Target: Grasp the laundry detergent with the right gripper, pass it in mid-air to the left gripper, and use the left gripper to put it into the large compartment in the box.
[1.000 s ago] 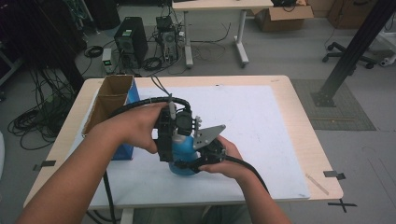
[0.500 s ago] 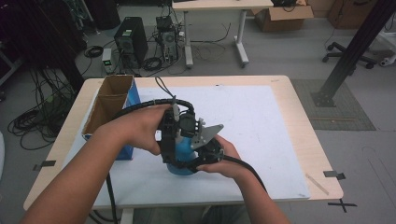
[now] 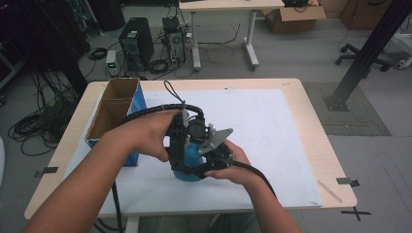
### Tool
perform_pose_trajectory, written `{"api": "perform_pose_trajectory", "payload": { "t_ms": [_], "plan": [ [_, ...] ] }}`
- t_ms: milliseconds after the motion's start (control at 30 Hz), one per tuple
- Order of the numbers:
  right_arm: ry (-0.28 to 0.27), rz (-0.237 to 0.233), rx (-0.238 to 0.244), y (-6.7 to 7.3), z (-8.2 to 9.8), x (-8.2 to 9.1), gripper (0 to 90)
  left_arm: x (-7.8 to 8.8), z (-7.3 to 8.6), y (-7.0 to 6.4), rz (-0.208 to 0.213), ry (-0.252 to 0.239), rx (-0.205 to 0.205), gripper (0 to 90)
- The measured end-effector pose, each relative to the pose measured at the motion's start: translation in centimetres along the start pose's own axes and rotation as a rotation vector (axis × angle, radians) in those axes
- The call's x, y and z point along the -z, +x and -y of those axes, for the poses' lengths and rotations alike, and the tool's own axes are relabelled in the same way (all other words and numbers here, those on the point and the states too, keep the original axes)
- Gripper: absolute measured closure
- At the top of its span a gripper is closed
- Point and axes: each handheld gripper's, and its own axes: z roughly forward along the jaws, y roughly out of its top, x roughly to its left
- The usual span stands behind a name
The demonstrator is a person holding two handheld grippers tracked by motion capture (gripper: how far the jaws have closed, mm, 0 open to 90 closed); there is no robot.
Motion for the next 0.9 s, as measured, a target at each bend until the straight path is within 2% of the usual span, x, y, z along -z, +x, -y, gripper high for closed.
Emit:
{"api": "perform_pose_trajectory", "payload": {
  "t_ms": [233,700,900],
  "plan": [
    [-0.003,0.001,0.001,0.02,-0.05,0.01,44.9,0.12,-0.13,-0.03,0.007,-0.003,-0.006,5.2],
    [-0.008,-0.005,-0.007,0.16,0.01,-0.13,44.9,-0.12,-0.29,0.03,0.003,0.000,-0.005,8.7],
    [-0.004,-0.006,-0.011,0.22,-0.03,-0.18,44.9,-0.09,-0.22,0.01,0.003,-0.014,-0.007,11.5]
  ]
}}
